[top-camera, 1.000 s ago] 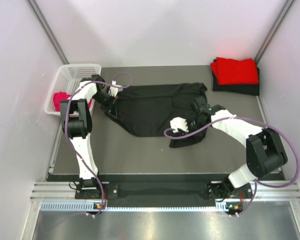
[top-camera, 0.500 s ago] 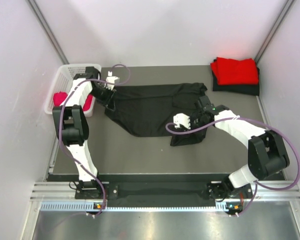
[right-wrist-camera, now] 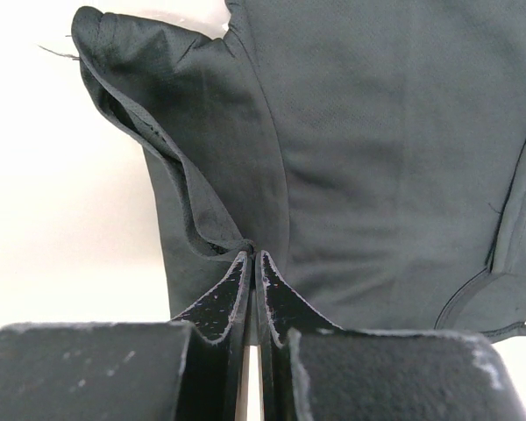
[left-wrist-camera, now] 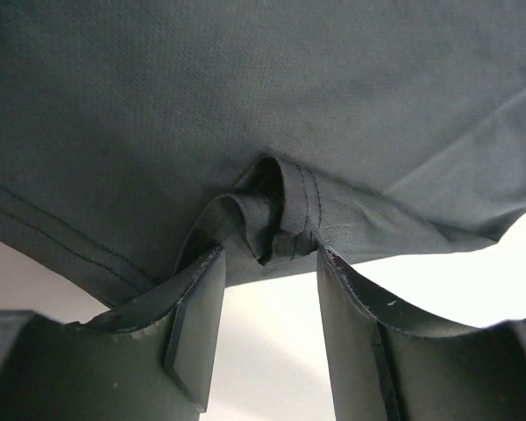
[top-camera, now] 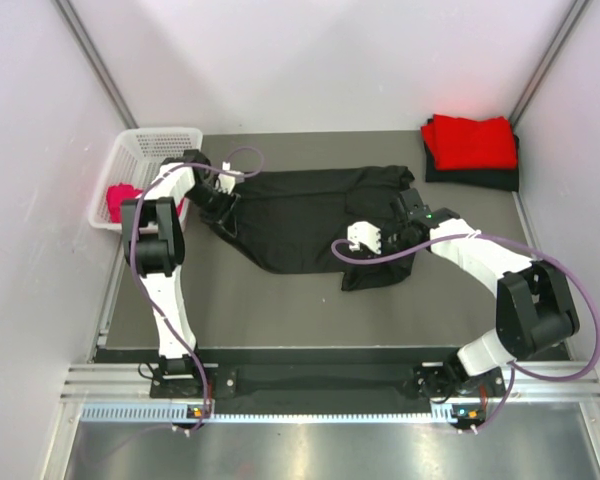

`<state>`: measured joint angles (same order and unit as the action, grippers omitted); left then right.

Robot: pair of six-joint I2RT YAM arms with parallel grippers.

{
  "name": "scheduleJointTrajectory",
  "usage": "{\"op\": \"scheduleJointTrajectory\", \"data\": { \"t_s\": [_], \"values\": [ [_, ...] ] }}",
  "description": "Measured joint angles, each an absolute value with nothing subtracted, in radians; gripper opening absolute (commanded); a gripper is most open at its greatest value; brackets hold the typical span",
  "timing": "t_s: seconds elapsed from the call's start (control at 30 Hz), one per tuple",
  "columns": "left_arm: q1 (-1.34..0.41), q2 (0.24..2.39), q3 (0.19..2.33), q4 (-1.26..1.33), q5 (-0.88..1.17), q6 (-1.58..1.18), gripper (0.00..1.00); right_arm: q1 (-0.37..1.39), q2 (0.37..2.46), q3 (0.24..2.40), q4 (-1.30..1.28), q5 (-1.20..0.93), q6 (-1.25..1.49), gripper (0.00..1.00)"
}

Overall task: Fold and stack the t-shirts
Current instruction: Fold the tshirt

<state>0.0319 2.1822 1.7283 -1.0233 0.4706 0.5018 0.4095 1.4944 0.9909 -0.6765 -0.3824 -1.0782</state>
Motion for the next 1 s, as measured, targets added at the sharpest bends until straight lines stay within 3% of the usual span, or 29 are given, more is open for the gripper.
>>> {"op": "scheduleJointTrajectory", "data": {
  "t_s": [0.3, 0.63, 0.7, 0.83, 1.0],
  "values": [
    [0.03, 2.189, 1.765, -1.018, 0.482, 0.495, 0.38, 0.409, 1.494, 0.991, -0.677, -0.383, -1.063, 0.0],
    [0.018, 2.204, 1.765, -1.018, 0.501, 0.495, 0.35, 0.409, 1.494, 0.991, -0.676, -0.383, -1.061, 0.0],
    [0.014, 2.204, 1.765, -1.019, 0.505, 0.495, 0.29, 0.409, 1.494, 0.991, -0.675, -0.383, -1.061, 0.0],
    [0.007, 2.204, 1.766, -1.021, 0.51, 0.492, 0.0, 0.409, 1.494, 0.991, -0.674, -0.383, -1.061, 0.0],
    [0.005, 2.204, 1.766, -1.023, 0.506, 0.497, 0.0, 0.409, 1.494, 0.989, -0.673, -0.382, -1.061, 0.0]
  ]
}}
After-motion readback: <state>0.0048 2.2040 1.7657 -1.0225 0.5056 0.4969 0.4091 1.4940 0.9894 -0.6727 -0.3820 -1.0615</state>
